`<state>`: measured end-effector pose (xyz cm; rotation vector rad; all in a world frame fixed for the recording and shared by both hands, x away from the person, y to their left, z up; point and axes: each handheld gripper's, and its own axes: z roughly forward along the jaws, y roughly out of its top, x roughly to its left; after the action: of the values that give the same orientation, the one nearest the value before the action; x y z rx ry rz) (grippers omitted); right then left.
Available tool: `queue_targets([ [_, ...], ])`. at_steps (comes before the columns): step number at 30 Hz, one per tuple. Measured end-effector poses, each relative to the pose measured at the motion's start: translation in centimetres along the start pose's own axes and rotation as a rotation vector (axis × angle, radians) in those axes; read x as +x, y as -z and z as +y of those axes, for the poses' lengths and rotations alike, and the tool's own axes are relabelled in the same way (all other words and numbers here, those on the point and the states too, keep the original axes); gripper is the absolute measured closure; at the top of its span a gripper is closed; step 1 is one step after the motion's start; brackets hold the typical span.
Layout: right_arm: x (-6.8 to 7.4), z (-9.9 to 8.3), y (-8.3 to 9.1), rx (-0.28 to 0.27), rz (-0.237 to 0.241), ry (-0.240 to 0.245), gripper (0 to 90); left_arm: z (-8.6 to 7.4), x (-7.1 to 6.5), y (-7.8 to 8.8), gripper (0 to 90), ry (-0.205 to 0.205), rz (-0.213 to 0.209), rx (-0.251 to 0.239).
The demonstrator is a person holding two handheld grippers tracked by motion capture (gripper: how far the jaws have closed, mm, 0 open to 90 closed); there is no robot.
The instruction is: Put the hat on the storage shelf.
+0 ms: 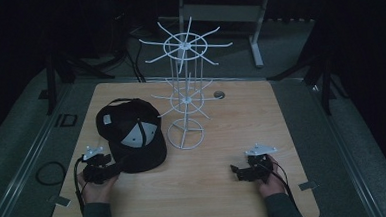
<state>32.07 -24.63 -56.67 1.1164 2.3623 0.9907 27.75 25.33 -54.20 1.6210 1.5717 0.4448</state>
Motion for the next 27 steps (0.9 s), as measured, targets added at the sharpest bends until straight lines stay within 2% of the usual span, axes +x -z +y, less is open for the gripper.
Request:
queue_targets([
  [4,0.0,0.0,0.0,0.0,0.0,0.0,11.7,0.0,0.2,-0.2,25.9,0.003,-0.003,0.009],
  [6,0.0,0.0,0.0,0.0,0.0,0.0,11.7,-0.1,0.6,-0.5,25.9,0.017,-0.014,0.024],
  [9,0.0,0.0,0.0,0.0,0.0,0.0,11.7,-0.1,0.7,-0.7,26.1,0.012,-0.02,0.03],
  [10,0.0,0.0,0.0,0.0,0.0,0.0,11.7,-0.2,0.7,-0.9,26.2,0.009,-0.043,0.04],
  [12,0.0,0.0,0.0,0.0,0.0,0.0,11.7,-0.2,0.7,-0.9,26.2,0.009,-0.043,0.04],
  [13,0.0,0.0,0.0,0.0,0.0,0.0,11.7,-0.3,0.3,-1.3,26.9,-0.023,-0.053,0.065],
  [15,0.0,0.0,0.0,0.0,0.0,0.0,11.7,-0.3,-0.1,-1.6,28.3,-0.039,-0.051,0.073],
  [21,0.0,0.0,0.0,0.0,0.0,0.0,11.7,-0.3,-0.5,-1.3,33.8,-0.058,-0.056,0.053],
  [22,0.0,0.0,0.0,0.0,0.0,0.0,11.7,-0.4,-0.6,-1.3,35.6,-0.064,-0.067,0.051],
  [27,0.0,0.0,0.0,0.0,0.0,0.0,11.7,-0.6,-1.1,-2.2,36.9,-0.094,-0.103,0.103],
])
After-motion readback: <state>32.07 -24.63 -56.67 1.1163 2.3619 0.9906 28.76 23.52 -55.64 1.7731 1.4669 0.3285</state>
